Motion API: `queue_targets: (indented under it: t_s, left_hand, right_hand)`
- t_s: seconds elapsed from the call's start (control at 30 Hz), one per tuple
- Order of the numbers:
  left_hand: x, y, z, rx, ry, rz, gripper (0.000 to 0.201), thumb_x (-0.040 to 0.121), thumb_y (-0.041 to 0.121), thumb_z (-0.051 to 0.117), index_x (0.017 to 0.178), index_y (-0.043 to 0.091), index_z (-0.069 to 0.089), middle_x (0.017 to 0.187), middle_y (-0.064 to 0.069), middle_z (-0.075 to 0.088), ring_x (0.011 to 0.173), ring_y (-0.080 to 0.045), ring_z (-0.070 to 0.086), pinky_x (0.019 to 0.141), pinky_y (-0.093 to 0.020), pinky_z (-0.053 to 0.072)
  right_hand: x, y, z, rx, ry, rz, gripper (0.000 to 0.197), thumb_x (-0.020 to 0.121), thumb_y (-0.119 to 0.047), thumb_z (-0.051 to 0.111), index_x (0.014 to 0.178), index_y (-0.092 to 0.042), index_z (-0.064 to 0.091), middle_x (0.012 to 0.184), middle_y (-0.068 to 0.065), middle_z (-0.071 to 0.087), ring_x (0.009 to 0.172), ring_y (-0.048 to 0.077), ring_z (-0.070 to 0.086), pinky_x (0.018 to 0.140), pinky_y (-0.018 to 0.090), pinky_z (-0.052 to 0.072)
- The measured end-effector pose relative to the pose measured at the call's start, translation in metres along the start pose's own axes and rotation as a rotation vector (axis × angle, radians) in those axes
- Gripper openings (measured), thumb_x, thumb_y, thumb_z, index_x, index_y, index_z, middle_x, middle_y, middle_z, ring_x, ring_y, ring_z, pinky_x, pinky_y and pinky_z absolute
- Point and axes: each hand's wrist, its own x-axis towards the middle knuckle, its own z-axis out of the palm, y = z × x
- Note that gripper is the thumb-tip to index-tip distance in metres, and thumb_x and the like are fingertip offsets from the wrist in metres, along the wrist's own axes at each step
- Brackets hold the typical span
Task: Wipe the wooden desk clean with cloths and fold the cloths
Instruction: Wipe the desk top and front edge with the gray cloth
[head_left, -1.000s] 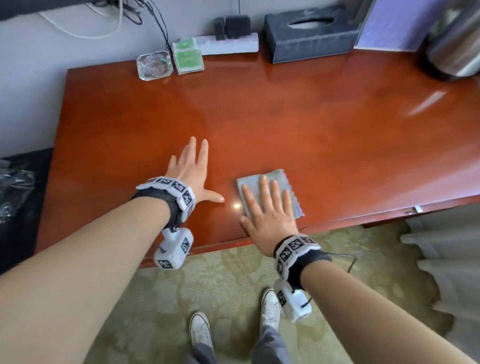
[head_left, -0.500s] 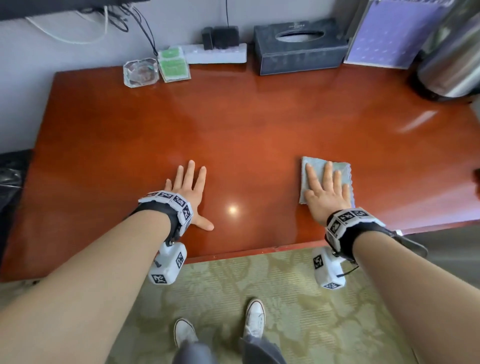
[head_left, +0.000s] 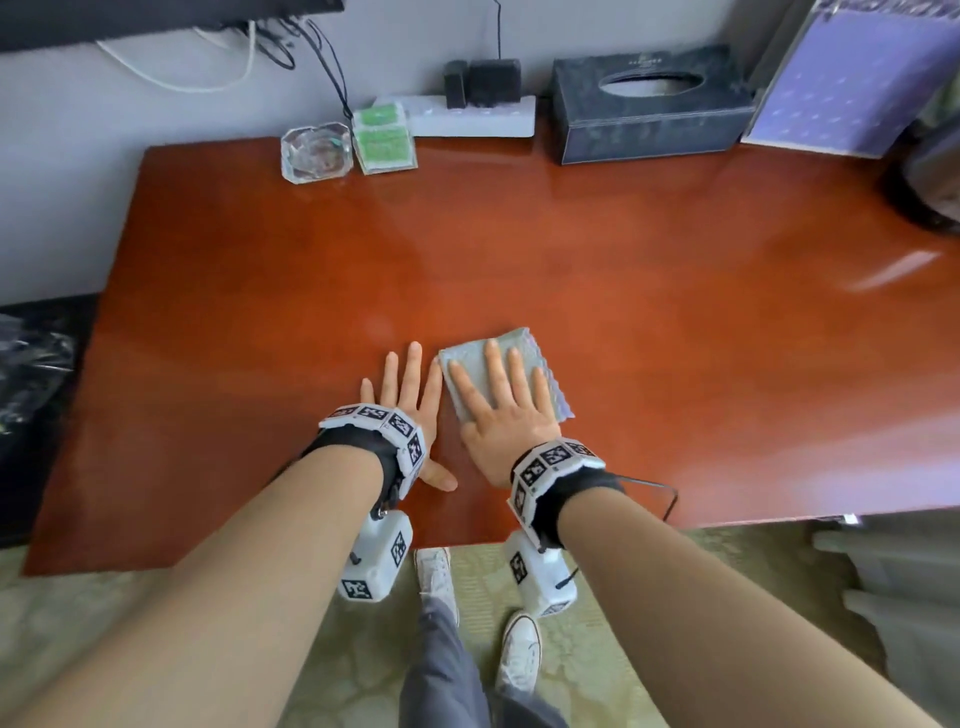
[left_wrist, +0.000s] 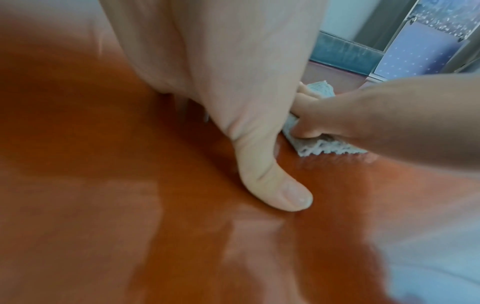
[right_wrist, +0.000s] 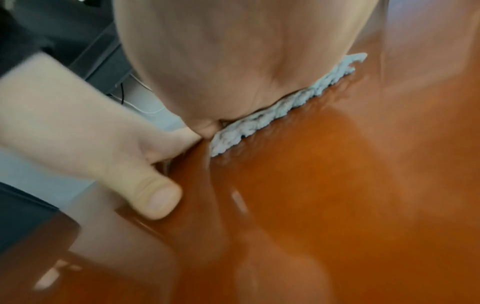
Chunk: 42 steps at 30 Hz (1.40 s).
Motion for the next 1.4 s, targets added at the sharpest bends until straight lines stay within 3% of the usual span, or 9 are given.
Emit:
queue_targets:
  t_s: [0.27, 0.4, 0.63, 0.83, 1.07, 1.17, 1.23, 1.3, 1.4]
  left_hand:
    - [0.002, -0.004, 0.001, -0.059, -0.031, 0.040, 0.156, 0.053, 0.080, 0.071, 0.142, 0.020, -0.042, 0.142, -0.011, -0.055, 0.138, -0.039, -0.039, 0.114, -0.062, -0.012]
    - [0.001, -0.004, 0.003, -0.052, -0.020, 0.042, 0.156, 0.054, 0.080, 0.071, 0.142, 0.018, -0.042, 0.143, -0.012, -0.054, 0.138, -0.039, -0.039, 0.114, -0.062, -0.010]
    - [-0.002, -0.002, 0.003, -0.070, 0.011, 0.036, 0.157, 0.052, 0.078, 0.074, 0.145, 0.018, -0.037, 0.148, -0.012, -0.048, 0.140, -0.038, -0.036, 0.116, -0.062, -0.008]
    - [-0.006, -0.001, -0.003, -0.078, -0.020, 0.039, 0.155, 0.056, 0.074, 0.076, 0.145, 0.019, -0.038, 0.146, -0.011, -0.050, 0.139, -0.037, -0.038, 0.117, -0.062, -0.008]
    - [-0.019, -0.006, -0.012, -0.125, -0.061, 0.141, 0.148, 0.064, 0.071, 0.075, 0.147, 0.017, -0.035, 0.144, -0.011, -0.053, 0.137, -0.037, -0.040, 0.115, -0.060, -0.012]
    - [-0.023, -0.014, -0.020, -0.181, 0.022, 0.169, 0.116, 0.084, 0.067, 0.058, 0.154, 0.017, -0.020, 0.155, -0.011, -0.038, 0.145, -0.035, -0.028, 0.118, -0.057, -0.004]
    - [-0.019, -0.023, -0.037, -0.154, 0.210, 0.168, 0.093, 0.094, 0.063, 0.042, 0.156, 0.014, -0.006, 0.163, -0.011, -0.017, 0.150, -0.033, -0.015, 0.121, -0.056, 0.002]
    - [-0.004, -0.038, -0.058, -0.128, 0.343, 0.125, 0.090, 0.094, 0.062, 0.040, 0.157, 0.011, -0.001, 0.164, -0.012, -0.009, 0.151, -0.031, -0.012, 0.122, -0.054, 0.004]
    - [0.035, -0.070, -0.088, -0.155, 0.236, -0.013, 0.112, 0.086, 0.070, 0.050, 0.155, 0.008, -0.012, 0.161, -0.016, -0.023, 0.150, -0.033, -0.016, 0.121, -0.055, 0.003]
  right_hand:
    - [0.018, 0.109, -0.048, 0.138, -0.019, 0.307, 0.064, 0.099, -0.037, 0.019, 0.149, -0.044, -0.019, 0.158, 0.002, -0.030, 0.147, 0.027, -0.022, 0.119, 0.049, -0.008]
    - [0.025, 0.097, -0.048, 0.199, 0.024, 0.406, 0.066, 0.097, -0.037, 0.021, 0.150, -0.042, -0.018, 0.158, 0.005, -0.030, 0.147, 0.029, -0.022, 0.118, 0.052, -0.009]
    - [0.036, 0.016, -0.027, 0.065, 0.024, 0.159, 0.069, 0.095, -0.041, 0.019, 0.147, -0.038, -0.026, 0.154, 0.010, -0.036, 0.143, 0.033, -0.030, 0.116, 0.055, -0.014]
    - [0.039, 0.025, -0.032, 0.009, -0.036, 0.043, 0.067, 0.097, -0.040, 0.017, 0.145, -0.044, -0.029, 0.153, 0.002, -0.038, 0.143, 0.027, -0.030, 0.117, 0.052, -0.015]
    - [0.057, 0.088, -0.060, 0.125, -0.027, 0.291, 0.068, 0.096, -0.040, 0.023, 0.148, -0.046, -0.020, 0.157, 0.001, -0.032, 0.146, 0.026, -0.023, 0.118, 0.051, -0.011]
    - [0.063, 0.095, -0.069, 0.191, -0.008, 0.414, 0.068, 0.096, -0.039, 0.022, 0.149, -0.043, -0.018, 0.157, 0.002, -0.032, 0.147, 0.027, -0.023, 0.118, 0.053, -0.009]
    - [0.071, 0.080, -0.075, 0.227, 0.011, 0.466, 0.069, 0.095, -0.039, 0.023, 0.150, -0.042, -0.016, 0.157, 0.005, -0.032, 0.146, 0.028, -0.023, 0.118, 0.054, -0.010]
    - [0.082, 0.053, -0.076, 0.229, 0.003, 0.435, 0.070, 0.095, -0.039, 0.026, 0.151, -0.040, -0.016, 0.157, 0.008, -0.032, 0.146, 0.031, -0.024, 0.117, 0.054, -0.010]
    - [0.099, 0.000, -0.068, 0.107, -0.003, 0.215, 0.072, 0.095, -0.041, 0.028, 0.149, -0.041, -0.020, 0.155, 0.009, -0.034, 0.144, 0.032, -0.028, 0.117, 0.054, -0.013]
